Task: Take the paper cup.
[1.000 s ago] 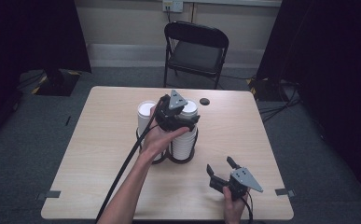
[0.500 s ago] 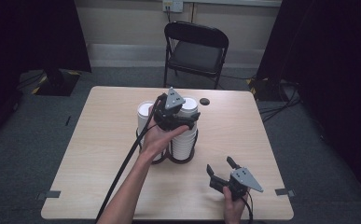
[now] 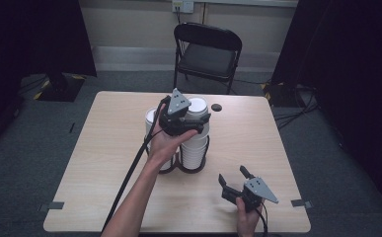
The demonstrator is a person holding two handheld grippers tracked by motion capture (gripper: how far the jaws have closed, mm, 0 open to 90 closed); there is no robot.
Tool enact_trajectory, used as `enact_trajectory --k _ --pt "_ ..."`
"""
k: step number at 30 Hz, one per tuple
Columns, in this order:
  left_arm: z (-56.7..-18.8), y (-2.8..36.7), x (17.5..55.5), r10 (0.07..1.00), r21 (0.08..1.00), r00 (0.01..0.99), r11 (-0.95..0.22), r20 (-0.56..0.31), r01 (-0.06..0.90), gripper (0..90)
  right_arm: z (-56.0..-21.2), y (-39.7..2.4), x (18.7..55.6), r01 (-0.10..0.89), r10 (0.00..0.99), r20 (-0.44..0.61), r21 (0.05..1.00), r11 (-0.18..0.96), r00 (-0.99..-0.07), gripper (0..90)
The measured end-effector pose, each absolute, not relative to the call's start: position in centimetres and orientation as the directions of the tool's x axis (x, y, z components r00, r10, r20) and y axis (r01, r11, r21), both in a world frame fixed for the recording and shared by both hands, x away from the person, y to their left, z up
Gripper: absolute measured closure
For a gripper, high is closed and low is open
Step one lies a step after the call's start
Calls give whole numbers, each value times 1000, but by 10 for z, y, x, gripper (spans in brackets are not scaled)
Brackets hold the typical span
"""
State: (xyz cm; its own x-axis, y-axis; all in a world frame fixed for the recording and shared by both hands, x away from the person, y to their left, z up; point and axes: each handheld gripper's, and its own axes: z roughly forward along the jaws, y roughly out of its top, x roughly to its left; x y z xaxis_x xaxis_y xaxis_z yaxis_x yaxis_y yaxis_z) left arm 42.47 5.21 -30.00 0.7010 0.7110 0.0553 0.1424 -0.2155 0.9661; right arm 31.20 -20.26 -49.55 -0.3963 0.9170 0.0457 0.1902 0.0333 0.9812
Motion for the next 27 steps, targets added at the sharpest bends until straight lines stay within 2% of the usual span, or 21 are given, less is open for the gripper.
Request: enact_trajectory --k 18,27 --pt "-282 62 417 722 990 692 -105 8 98 223 -495 -202 312 193 915 42 980 39 -400 146" --pt "-273 63 413 735 995 678 -78 14 64 223 -495 -202 312 195 916 44 980 38 -399 146"
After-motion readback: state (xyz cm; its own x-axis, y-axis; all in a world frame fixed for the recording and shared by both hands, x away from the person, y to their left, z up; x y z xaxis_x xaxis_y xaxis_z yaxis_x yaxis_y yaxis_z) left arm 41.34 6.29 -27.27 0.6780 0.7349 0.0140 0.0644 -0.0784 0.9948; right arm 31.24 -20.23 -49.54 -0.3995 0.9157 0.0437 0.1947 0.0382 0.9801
